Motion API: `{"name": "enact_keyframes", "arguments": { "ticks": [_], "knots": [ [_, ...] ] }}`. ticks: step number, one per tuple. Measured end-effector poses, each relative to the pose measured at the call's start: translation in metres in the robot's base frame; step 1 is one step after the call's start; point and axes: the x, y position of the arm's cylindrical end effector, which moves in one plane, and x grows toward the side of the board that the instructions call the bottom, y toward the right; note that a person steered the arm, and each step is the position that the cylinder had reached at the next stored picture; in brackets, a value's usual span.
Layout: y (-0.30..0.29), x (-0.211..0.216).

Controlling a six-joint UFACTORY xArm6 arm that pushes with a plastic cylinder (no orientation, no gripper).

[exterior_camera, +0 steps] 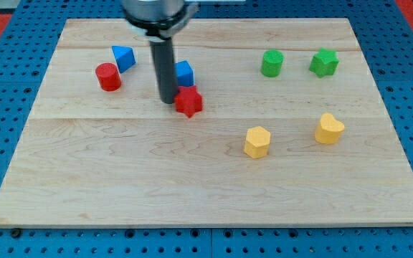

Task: Move the blue cube left to the red star

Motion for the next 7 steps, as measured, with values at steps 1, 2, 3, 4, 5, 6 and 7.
{"name": "enact_keyframes", "arguments": {
  "ticks": [1, 2, 3, 4, 5, 6, 7],
  "knots": [
    [-0.028, -0.024],
    [-0.1, -0.055],
    [-0.047, -0.094],
    [0.01, -0.094],
    [0.022, -0.059],
    [0.027, -0.064],
    [0.006, -0.077]
  ]
}}
